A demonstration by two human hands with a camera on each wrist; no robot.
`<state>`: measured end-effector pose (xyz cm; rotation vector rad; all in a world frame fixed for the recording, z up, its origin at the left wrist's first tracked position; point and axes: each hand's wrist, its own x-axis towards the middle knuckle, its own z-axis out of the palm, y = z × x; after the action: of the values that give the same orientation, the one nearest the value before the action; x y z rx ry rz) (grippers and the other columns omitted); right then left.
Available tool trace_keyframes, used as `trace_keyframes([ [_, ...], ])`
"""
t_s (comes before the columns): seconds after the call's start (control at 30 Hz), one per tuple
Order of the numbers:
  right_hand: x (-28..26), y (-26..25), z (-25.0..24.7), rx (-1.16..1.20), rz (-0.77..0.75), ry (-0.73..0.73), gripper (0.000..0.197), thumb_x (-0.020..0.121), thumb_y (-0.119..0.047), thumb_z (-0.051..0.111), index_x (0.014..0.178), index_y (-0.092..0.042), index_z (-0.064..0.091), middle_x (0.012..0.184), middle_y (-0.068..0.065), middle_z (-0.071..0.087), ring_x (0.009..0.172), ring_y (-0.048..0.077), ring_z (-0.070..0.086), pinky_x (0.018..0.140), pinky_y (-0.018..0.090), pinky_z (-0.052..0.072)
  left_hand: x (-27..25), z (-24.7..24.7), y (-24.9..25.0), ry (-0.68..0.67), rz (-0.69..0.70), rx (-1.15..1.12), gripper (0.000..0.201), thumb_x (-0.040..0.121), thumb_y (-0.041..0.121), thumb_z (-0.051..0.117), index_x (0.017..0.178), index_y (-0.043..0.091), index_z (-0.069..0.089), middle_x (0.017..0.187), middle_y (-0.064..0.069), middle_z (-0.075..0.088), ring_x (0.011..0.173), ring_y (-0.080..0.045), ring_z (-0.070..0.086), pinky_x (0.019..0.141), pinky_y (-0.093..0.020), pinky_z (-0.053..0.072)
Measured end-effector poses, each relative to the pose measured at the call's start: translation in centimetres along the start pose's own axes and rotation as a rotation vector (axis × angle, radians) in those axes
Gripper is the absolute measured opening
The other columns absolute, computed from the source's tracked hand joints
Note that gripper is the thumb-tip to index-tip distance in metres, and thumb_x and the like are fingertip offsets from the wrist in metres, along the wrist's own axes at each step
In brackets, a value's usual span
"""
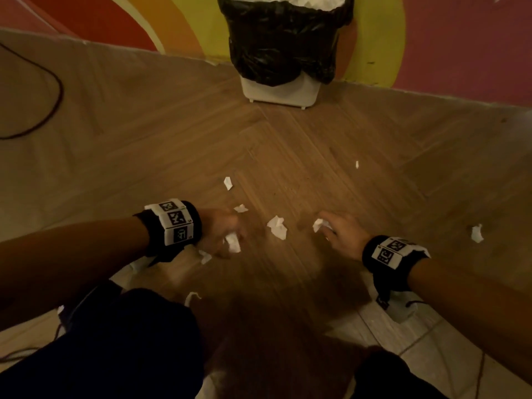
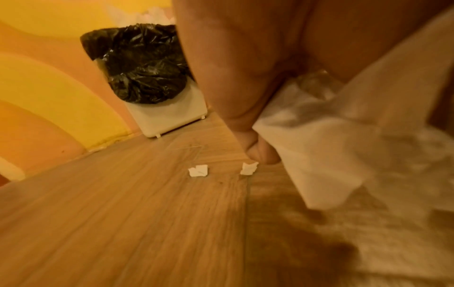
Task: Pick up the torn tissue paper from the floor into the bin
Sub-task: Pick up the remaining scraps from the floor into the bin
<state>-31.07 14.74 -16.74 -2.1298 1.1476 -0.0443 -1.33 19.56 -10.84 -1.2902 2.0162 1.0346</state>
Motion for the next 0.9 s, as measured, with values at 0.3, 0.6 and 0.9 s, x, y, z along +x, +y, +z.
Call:
trace_keyframes([
  [0.3,4.2,-5.5,4.2,-0.050,0.012,-0.121,0.041,0.097,-0.037,0.048,0.135,-0.023,0.040,0.135,0.007,0.042,0.116,0.023,0.049,0.089,0.034,0.043,0.0,7.0,-2.6,-0.222,-0.094,0.283,0.100,0.056,0.087,0.055,0.122,0.013,0.063,0.131,-0.007,0.059,0.122,-0.024,0.054,0.097,-0.029,0.042],
  [0.6,5.2,-4.9,4.1,-0.126,0.023,-0.142,0.024,0.098,-0.020,0.050,0.113,-0.002,0.054,0.128,0.020,0.046,0.112,0.030,0.048,0.085,0.029,0.035,-1.2,7.6,-2.9,-0.195,-0.096,0.035,0.038,0.089,0.011,0.061,0.127,0.005,0.057,0.121,-0.016,0.062,0.111,-0.031,0.058,0.093,-0.033,0.043],
  [0.9,5.6,-6.2,3.1,0.043,-0.040,-0.091,0.006,0.096,-0.012,0.048,0.095,-0.016,0.052,0.095,0.003,0.058,0.080,0.017,0.056,0.064,0.022,0.046,0.0,3.5,-5.3,0.242,-0.099,-0.131,0.026,0.091,0.011,0.054,0.113,0.019,0.067,0.136,-0.004,0.056,0.124,-0.023,0.053,0.105,-0.039,0.043],
])
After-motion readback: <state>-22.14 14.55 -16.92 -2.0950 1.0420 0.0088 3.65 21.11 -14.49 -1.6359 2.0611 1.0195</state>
